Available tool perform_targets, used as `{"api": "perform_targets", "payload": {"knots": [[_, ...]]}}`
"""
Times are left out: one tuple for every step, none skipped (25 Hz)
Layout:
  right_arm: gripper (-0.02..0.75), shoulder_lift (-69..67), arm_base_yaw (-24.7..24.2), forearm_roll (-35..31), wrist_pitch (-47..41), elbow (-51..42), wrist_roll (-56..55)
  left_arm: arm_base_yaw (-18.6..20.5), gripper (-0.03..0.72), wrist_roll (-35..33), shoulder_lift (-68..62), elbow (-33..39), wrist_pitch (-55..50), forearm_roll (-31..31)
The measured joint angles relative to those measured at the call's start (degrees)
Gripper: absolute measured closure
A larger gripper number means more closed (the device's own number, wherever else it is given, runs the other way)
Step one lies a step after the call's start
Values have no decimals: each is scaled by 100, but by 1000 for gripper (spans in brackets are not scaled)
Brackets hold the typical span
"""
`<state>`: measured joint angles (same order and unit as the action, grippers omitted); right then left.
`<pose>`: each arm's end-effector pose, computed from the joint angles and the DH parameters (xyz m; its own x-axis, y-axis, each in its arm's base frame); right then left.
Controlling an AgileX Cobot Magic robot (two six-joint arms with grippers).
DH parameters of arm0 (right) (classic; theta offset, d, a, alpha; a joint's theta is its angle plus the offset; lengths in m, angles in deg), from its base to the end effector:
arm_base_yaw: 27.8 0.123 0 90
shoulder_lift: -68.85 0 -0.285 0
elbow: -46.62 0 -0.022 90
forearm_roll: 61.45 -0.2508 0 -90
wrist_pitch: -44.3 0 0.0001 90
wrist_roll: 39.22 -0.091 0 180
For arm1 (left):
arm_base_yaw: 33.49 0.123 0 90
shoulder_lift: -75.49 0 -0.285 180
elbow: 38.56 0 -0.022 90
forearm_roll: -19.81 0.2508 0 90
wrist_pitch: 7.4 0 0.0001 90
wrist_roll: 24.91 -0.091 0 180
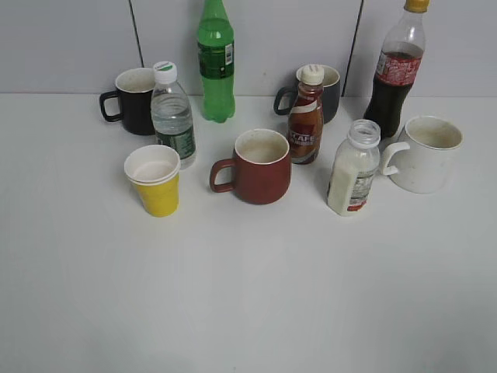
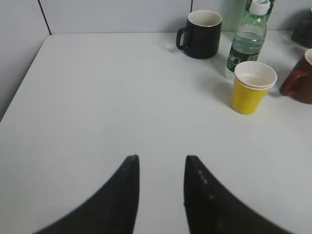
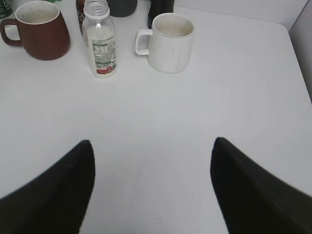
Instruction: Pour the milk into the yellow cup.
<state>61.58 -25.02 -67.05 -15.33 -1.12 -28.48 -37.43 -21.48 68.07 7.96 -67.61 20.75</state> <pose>-0.0078 0.0073 0.2832 -0.3934 -0.1563 -0.9060 -0.1806 0.9794 -0.0905 -0.0097 0.0020 0.2879 -0.4104 -0.0235 -0.9116 0.0346 0.9985 -0.0414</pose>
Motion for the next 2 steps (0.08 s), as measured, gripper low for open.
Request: {"api": "perform_targets", "payload": {"knots": [[184,0,0,0,0,0,0,0,447,0,0,0,0,0],[184,0,0,0,0,0,0,0,447,0,0,0,0,0]]}}
